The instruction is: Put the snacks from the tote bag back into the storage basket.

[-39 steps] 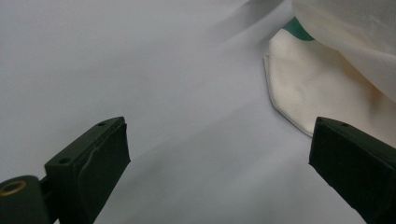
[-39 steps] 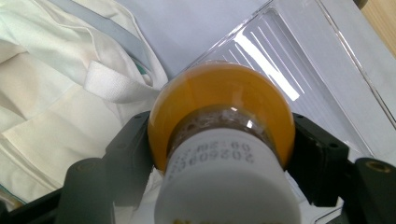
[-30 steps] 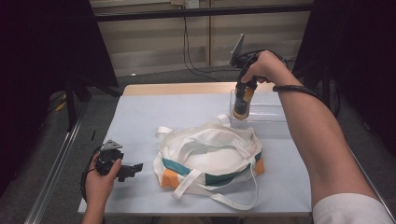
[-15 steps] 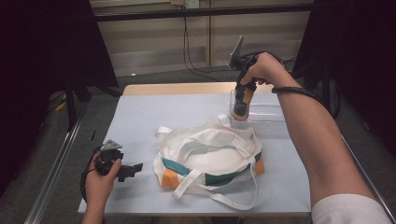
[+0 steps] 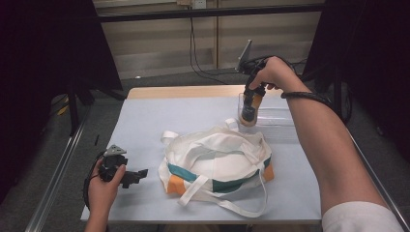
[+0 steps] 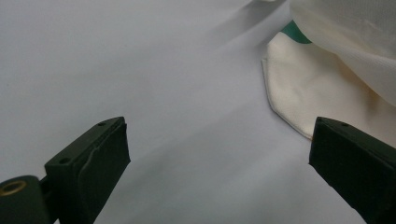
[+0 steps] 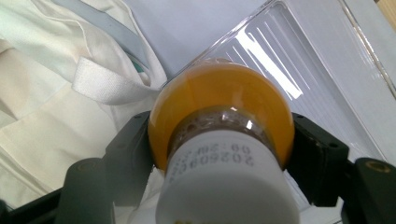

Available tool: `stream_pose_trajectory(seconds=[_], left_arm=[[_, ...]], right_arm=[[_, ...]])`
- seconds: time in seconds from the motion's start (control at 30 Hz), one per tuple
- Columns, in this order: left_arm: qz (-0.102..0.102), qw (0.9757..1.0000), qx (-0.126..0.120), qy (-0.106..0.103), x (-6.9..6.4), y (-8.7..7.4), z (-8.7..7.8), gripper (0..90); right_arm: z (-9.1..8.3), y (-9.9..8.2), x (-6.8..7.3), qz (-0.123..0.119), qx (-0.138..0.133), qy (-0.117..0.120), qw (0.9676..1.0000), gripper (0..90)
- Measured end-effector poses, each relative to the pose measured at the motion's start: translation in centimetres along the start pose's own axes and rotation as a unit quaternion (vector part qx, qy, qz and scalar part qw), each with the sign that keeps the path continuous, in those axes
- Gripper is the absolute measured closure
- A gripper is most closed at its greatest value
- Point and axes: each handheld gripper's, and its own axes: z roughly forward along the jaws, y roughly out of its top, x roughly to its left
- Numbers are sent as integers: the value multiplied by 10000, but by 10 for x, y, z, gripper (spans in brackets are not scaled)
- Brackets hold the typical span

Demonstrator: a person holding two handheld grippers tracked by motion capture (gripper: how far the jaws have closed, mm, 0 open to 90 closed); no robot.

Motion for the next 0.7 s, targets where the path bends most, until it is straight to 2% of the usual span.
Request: stream_pose_trajectory(seconds=[0.1,0.67,0.7], left_arm=[[-59,10000,-37,2,-1,0,1,48],[-62,10000,-54,6,-1,0,1,48],[18,10000,10,1,0,0,0,48]], right_arm=[[1,0,0,-3,3,13,10000,303],[7,-1,0,-23,31,-9,10000,303],[7,-1,1,-13,33,-12,10000,302]])
